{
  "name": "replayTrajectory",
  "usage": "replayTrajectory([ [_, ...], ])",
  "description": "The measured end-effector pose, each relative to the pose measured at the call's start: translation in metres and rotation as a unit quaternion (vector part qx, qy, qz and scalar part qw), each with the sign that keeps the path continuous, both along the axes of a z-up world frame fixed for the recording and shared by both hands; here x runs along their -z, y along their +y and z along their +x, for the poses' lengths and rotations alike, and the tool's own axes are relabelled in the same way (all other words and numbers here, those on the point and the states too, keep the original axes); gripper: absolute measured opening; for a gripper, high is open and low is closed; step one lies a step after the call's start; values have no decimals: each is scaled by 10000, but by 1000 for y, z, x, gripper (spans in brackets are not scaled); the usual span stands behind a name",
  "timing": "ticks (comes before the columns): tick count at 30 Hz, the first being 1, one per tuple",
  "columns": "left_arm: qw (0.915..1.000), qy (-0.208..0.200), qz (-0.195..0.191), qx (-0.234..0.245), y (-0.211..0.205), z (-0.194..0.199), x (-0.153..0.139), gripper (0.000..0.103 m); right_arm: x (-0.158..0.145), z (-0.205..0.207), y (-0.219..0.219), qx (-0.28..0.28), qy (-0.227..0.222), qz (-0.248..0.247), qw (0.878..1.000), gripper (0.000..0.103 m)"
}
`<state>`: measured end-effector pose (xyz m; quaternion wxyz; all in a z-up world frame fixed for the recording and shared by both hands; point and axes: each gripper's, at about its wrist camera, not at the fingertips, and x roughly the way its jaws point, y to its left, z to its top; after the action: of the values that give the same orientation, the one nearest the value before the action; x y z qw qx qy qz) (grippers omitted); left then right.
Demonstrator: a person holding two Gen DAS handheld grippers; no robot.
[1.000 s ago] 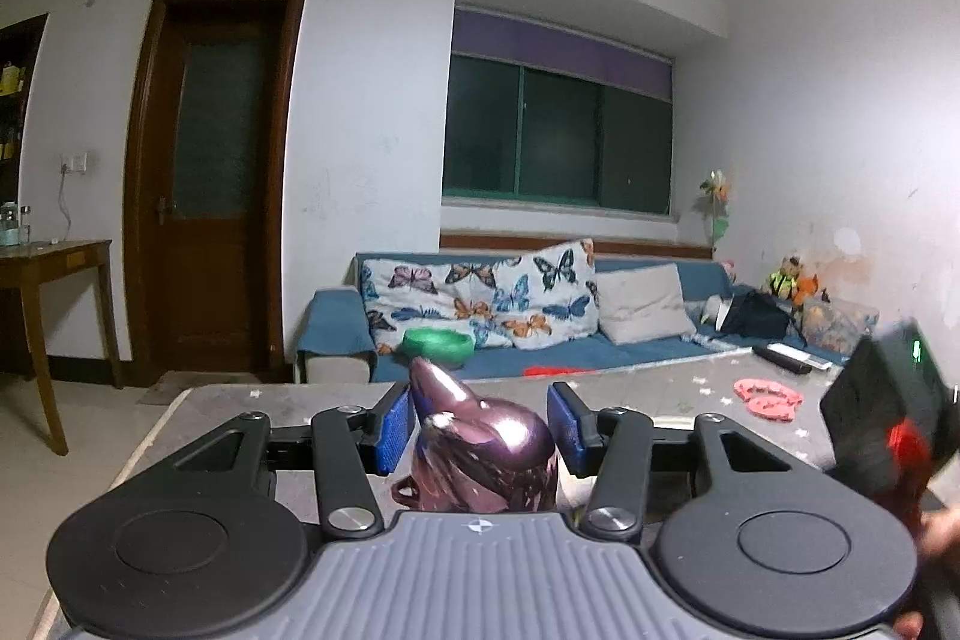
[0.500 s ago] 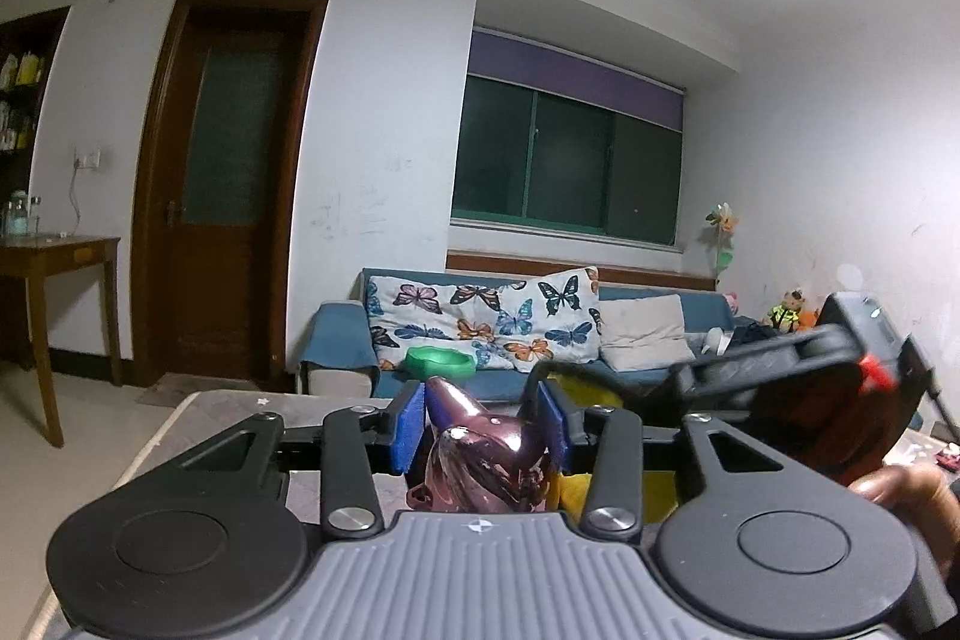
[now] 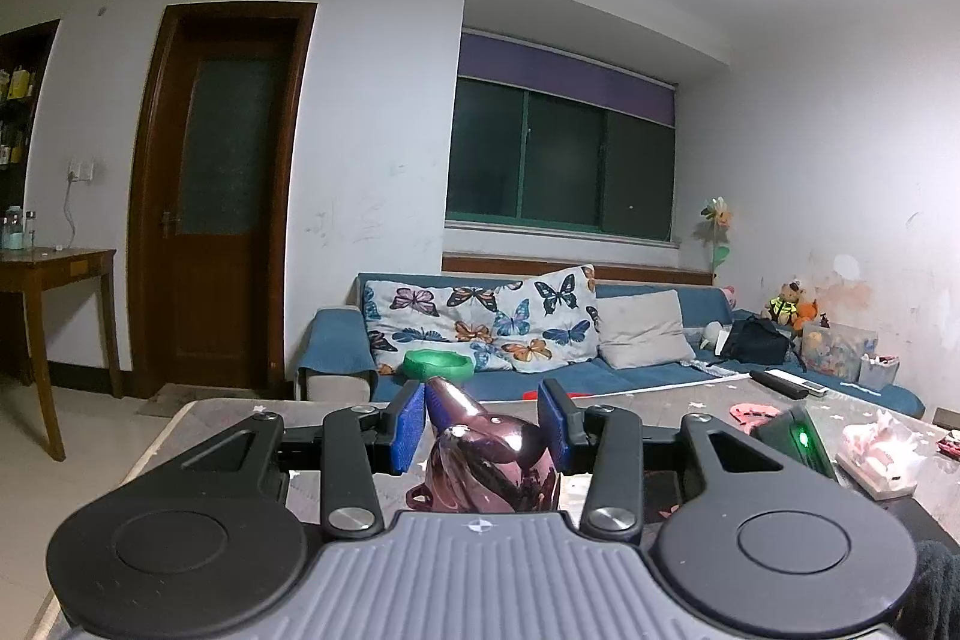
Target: Clean container
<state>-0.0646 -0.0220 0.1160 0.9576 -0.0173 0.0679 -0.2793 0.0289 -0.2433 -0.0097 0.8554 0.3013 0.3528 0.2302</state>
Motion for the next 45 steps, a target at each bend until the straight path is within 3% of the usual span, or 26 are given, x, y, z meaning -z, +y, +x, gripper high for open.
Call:
replayTrajectory([
  [4, 9999, -78, 90, -111, -4, -4, 0, 49, -2, -18, -2, -112, -33, -234, 9997, 15],
  [12, 9997, -131, 192, -124, -7, -21, 1, 53, -32, -40, -18, -152, -282, 359, 9988, 15],
  [22, 9991, 125, 408, -69, -12, -20, 15, 55, -117, -51, -19, -382, -1365, 935, 9855, 15],
  [27, 9986, 38, 515, -117, -14, -19, 19, 55, -136, -44, -2, -607, -1649, 886, 9805, 15],
  [29, 9985, 30, 526, -142, -13, -19, 21, 55, -135, -43, 4, -603, -1652, 727, 9817, 15],
  [34, 9987, 33, 481, -143, -12, -18, 22, 56, -120, -37, 1, -508, -1416, 998, 9836, 15],
  [45, 9991, 18, 378, -179, -7, -25, 28, 64, -79, -16, -9, -206, -798, 1035, 9912, 15],
])
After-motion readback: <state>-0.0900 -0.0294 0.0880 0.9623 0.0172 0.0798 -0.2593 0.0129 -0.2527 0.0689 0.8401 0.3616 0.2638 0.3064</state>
